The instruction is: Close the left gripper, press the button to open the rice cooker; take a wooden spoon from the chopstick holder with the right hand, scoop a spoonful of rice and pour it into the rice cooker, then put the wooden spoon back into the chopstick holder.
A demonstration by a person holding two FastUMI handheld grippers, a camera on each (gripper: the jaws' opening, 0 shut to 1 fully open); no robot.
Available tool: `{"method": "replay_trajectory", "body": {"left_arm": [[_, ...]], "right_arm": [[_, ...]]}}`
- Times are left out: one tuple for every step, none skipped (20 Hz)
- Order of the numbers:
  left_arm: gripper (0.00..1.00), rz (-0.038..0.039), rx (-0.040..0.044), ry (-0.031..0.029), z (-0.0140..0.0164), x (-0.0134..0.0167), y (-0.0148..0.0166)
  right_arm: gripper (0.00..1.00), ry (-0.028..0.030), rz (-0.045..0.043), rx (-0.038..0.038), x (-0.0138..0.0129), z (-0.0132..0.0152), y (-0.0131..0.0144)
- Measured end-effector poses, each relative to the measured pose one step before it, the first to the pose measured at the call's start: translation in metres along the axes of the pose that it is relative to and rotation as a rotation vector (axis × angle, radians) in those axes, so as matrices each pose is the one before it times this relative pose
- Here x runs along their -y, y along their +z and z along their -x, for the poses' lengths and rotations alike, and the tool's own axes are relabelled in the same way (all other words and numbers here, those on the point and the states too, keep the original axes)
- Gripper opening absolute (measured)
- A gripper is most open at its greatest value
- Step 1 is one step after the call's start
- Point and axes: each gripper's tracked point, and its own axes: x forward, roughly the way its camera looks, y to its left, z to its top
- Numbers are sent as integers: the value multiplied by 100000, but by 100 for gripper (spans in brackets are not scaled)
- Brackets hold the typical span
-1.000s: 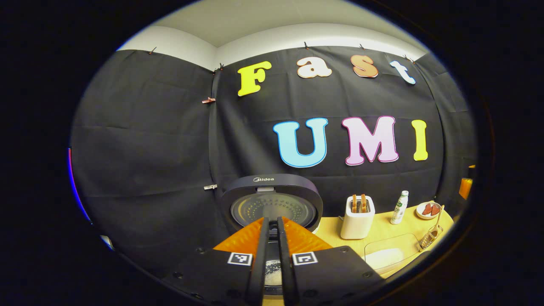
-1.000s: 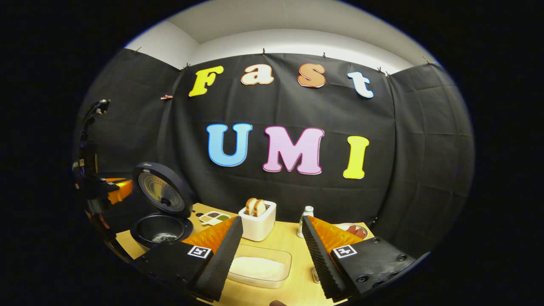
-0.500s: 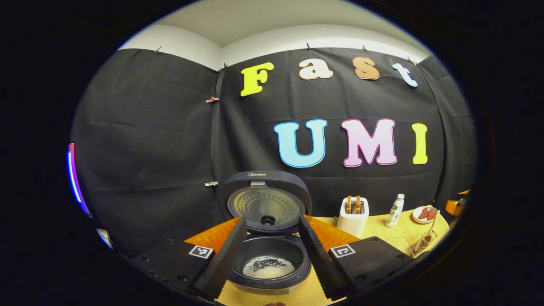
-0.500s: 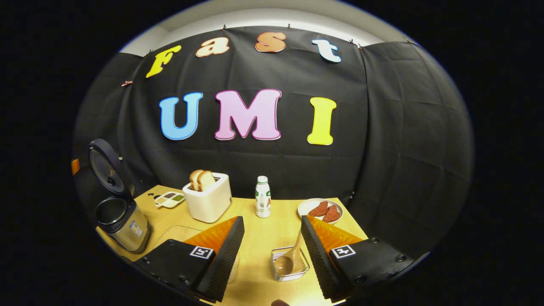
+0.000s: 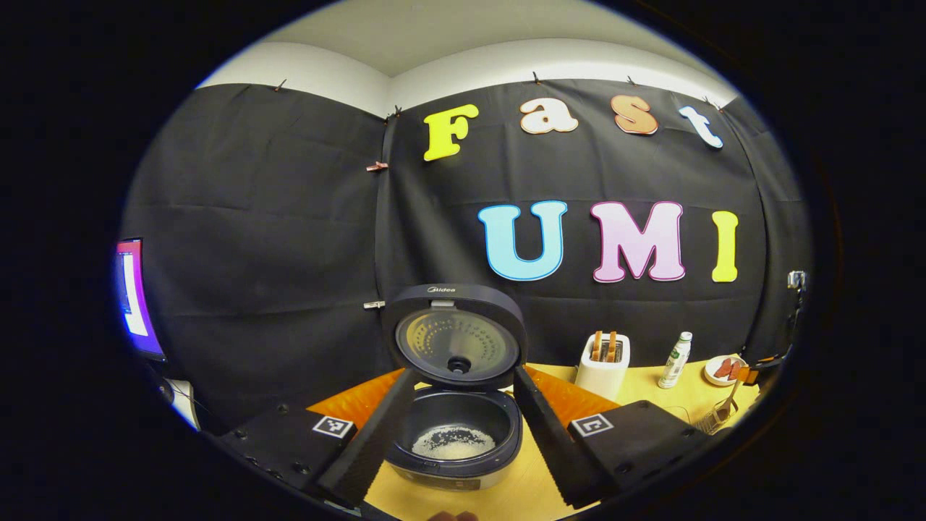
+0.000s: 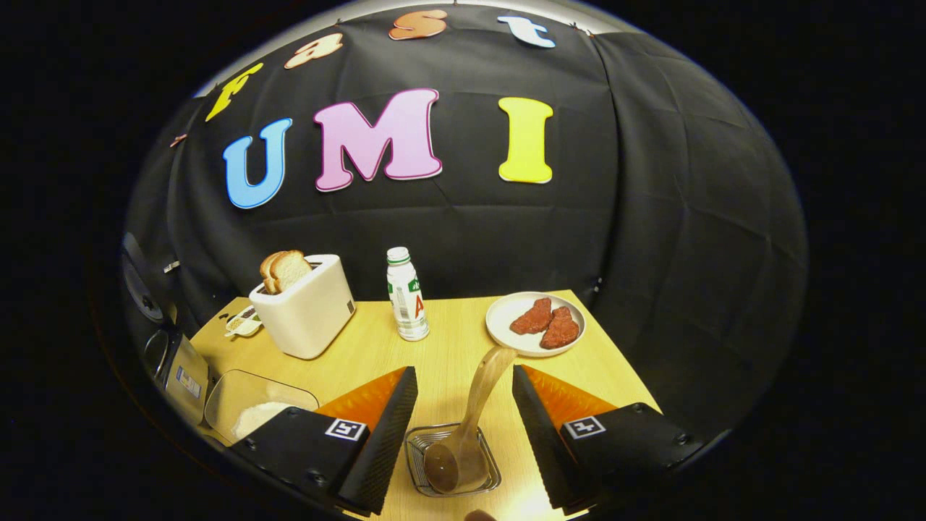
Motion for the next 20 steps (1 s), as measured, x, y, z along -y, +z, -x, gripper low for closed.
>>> {"method": "replay_trajectory", "body": {"left_arm": [[94, -172, 4, 620, 117, -35, 28], [94, -229, -41, 847, 174, -107, 78], [94, -53, 113, 468, 198, -5, 64], [94, 157, -153, 163, 154, -80, 101], [94, -93, -219, 318, 172, 67, -91], [94, -49, -39, 135, 104, -58, 80], [94, -140, -204, -55, 65, 132, 2], [94, -298, -220, 267, 80, -56, -65], [94, -12, -28, 164, 117, -78, -45], [94, -4, -89, 56, 70, -13, 48], [94, -135, -21, 245, 216, -130, -60], [94, -93, 117, 241, 136, -146, 37], [94, -35, 275, 244, 35, -94, 67], [94, 8, -159, 163, -21, -108, 13], [94, -8, -239, 68, 192, -84, -139], [94, -45, -19, -81, 21, 8, -37], [94, -95, -76, -55, -17, 29, 9], [94, -17, 80, -130, 0, -23, 3], [94, 55, 144, -57, -53, -41, -41], [94, 172, 209, -338, -98, 85, 74]], "right_arm": [[83, -56, -1166, -2109, 139, -692, -701], [83, 107, -743, -2020, 199, -623, -709], [83, 146, -126, -1709, 203, -619, -561], [82, 2211, -864, -778, -392, -675, -266], [81, 914, -706, -689, -176, -568, -272], [74, 48, 233, -695, 289, -334, -270], [71, -682, 221, -1112, 313, -410, -354], [59, -935, -352, -1100, 386, -383, -376], [63, -883, -489, -1209, 166, -373, -293], [58, -739, 242, -579, 255, -223, -202], [58, -1355, 474, -725, 290, -304, 13], [43, -555, 312, -418, 80, 22, -196], [28, -129, 714, -218, -233, -264, 10], [27, 1206, -253, -301, -390, 198, 108], [22, 1924, -827, -240, -605, -52, 40], [21, 1956, -324, 186, -686, 282, 35], [16, 62, 816, -9, -19, 45, 28], [18, 1184, 30, 206, -238, 251, 180], [13, 33, 49, 466, -22, -42, 75], [13, 513, 271, 683, -47, 486, 218]]}}
